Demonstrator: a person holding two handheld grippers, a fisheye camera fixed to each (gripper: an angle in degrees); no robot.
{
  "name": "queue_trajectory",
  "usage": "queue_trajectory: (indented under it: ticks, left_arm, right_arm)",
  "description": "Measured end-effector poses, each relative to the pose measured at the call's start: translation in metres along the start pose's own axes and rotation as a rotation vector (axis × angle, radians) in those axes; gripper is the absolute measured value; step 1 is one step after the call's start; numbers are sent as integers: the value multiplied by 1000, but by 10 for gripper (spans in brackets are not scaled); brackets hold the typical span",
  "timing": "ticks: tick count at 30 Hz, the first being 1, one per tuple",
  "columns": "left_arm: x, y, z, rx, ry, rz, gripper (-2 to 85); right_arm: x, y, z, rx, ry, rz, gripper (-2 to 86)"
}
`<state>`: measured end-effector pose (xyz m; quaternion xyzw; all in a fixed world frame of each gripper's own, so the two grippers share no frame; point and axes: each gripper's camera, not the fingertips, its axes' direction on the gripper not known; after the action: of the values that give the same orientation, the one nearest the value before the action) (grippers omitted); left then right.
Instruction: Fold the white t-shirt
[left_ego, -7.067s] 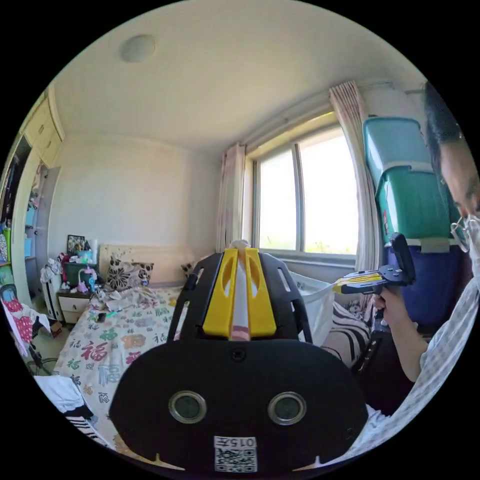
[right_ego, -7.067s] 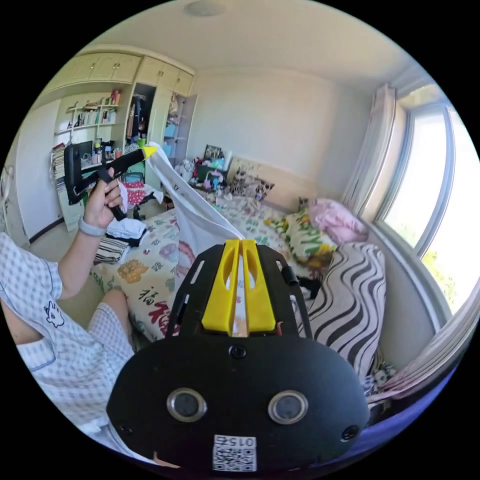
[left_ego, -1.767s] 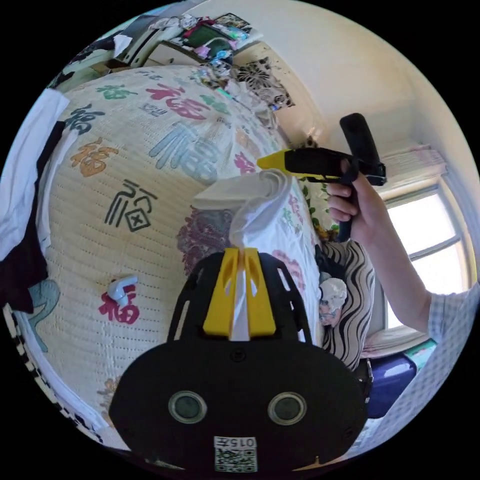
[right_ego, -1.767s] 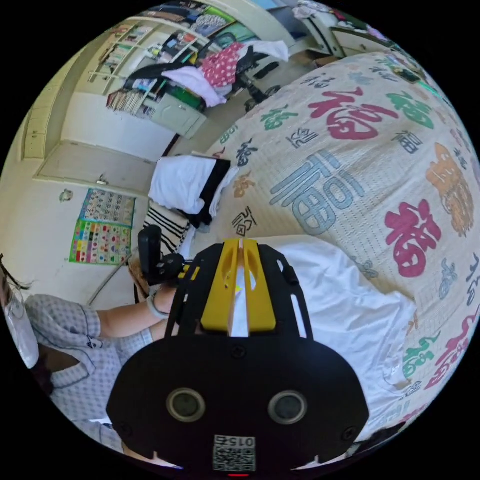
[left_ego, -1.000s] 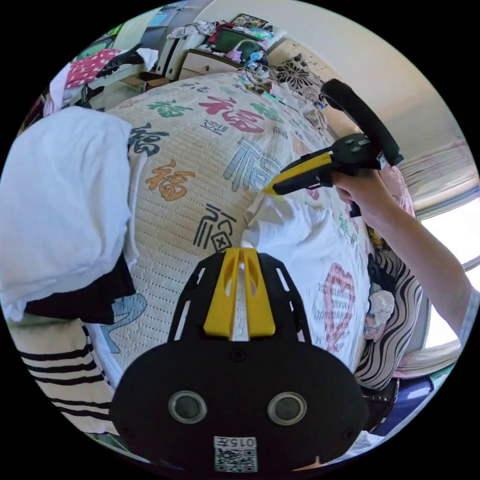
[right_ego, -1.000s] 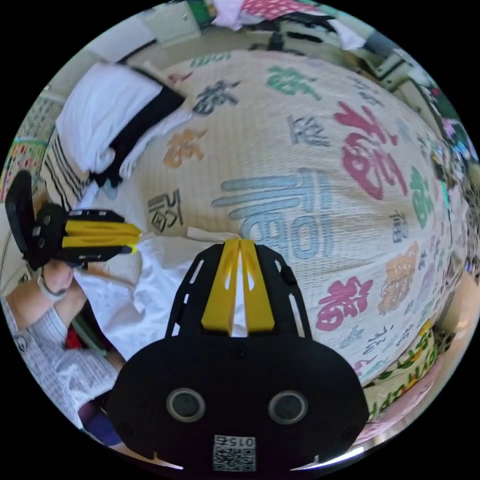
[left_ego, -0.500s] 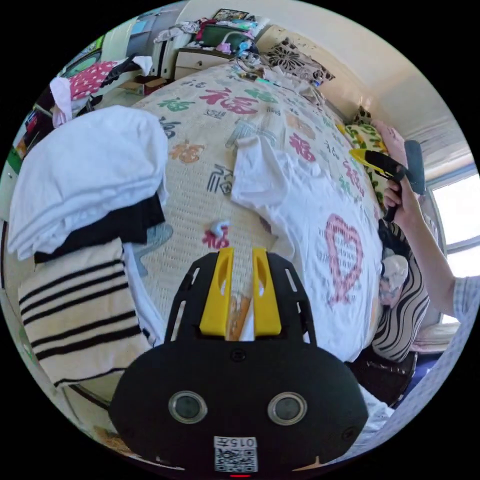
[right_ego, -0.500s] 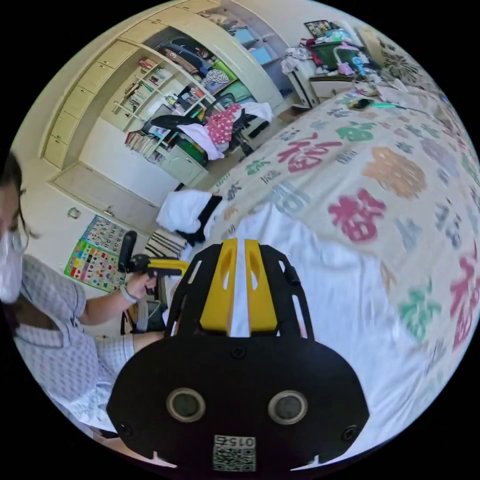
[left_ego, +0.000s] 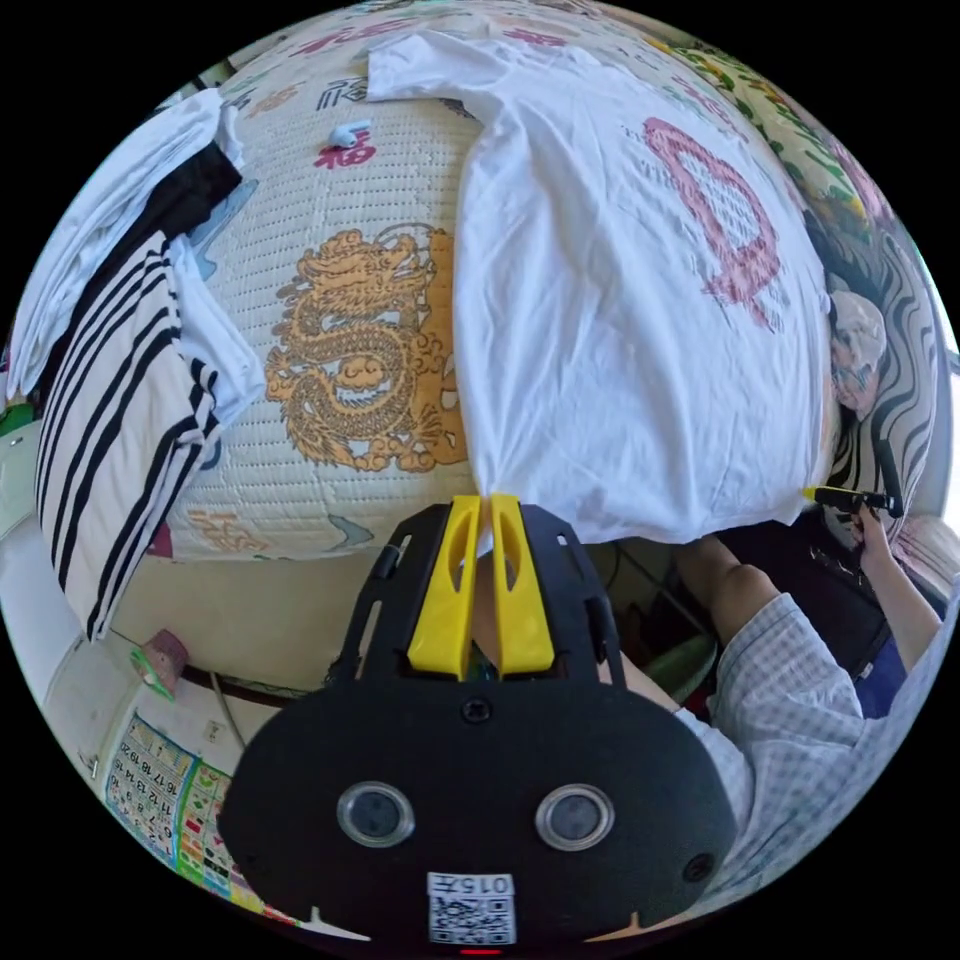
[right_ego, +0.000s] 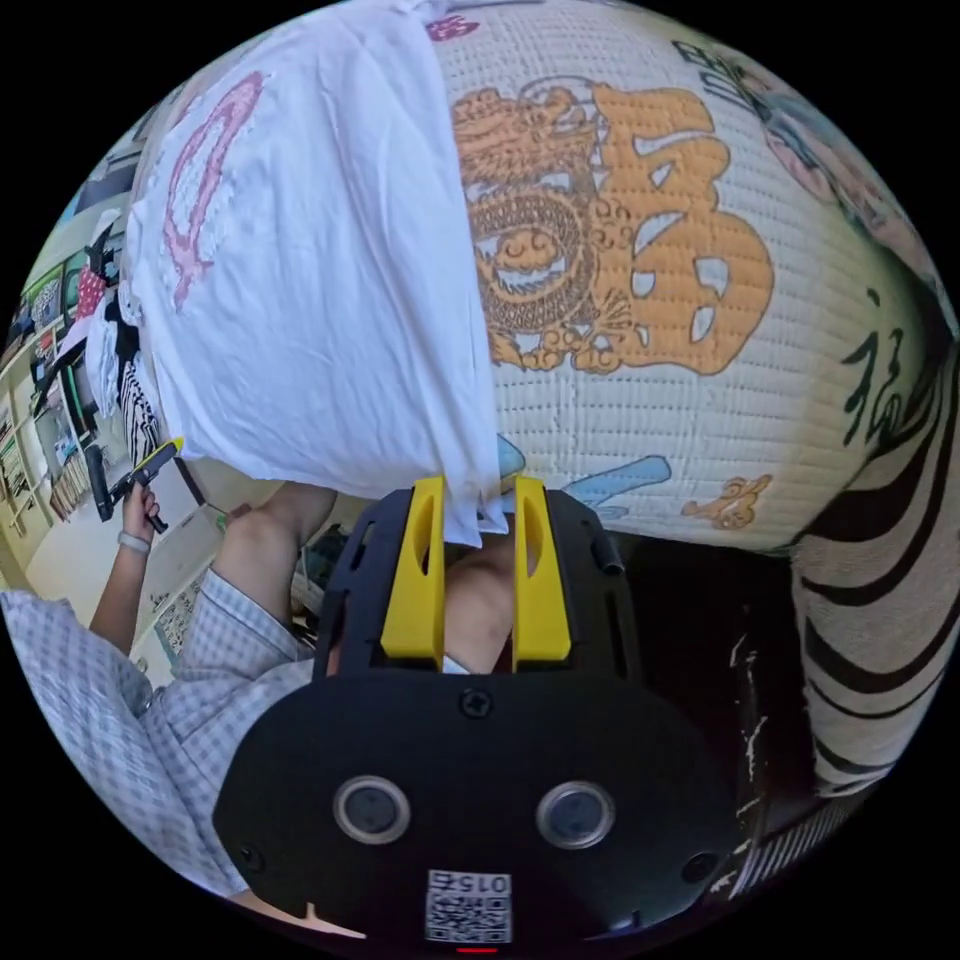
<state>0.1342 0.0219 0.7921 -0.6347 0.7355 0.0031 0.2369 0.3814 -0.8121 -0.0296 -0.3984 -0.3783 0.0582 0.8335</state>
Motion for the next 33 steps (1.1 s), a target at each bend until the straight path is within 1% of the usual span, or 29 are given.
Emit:
queue_trajectory:
  ticks: [2, 5, 6, 7, 9, 13, 16, 18, 20, 22, 24, 25, 26, 28, 30, 33]
  left_arm:
    - [6, 2, 3, -23, -11, -13, 15]
    - [14, 4, 2, 8, 19, -65, 11]
    - [18, 3, 2, 12, 37, -81, 9]
    - [21, 2, 3, 12, 39, -85, 8]
    - [36, -4, 10, 15, 0, -73, 4]
    - [59, -19, 38, -33, -50, -36, 0]
    - [78, -25, 50, -39, -41, -15, 4]
    - [91, -21, 56, -71, -89, -12, 6]
    - [97, -18, 60, -93, -95, -36, 6]
    - [106, -17, 55, -64, -54, -32, 3]
    - [125, -24, 39, 39, -42, -8, -2]
    - [132, -28, 35, 62, -39, 6, -3]
    - [147, -38, 29, 105, -41, 58, -5]
    - [176, -58, 25, 148, -89, 156, -6]
    - [215, -87, 31, 161, -107, 267, -7]
    - [256, -116, 52, 175, -104, 341, -8]
  right_arm:
    - [7, -2, 9, 29, 16, -4, 99]
    - [11, -9, 19, -28, 128, -72, 32]
    - [11, -9, 22, -66, 143, -161, 7]
    - [16, -9, 23, -92, 141, -194, 1]
    - [33, -7, 22, -82, 106, -187, -3]
    - [79, 0, 29, -50, -29, -88, 5]
    - [90, 8, 40, -50, 25, -78, 39]
    - [96, 13, 43, -35, 52, -60, 57]
    - [101, 17, 45, -8, 31, -59, 59]
    - [99, 19, 44, 45, 49, -41, 45]
    - [91, 22, 38, 106, 44, -44, 25]
    - [81, 27, 33, 159, 68, -49, 11]
    - [75, 30, 31, 188, 95, -53, 8]
    - [45, 43, 25, 307, 270, -48, 0]
    - [25, 45, 29, 358, 342, -35, -3]
    - [6, 29, 50, 336, 357, -37, -5]
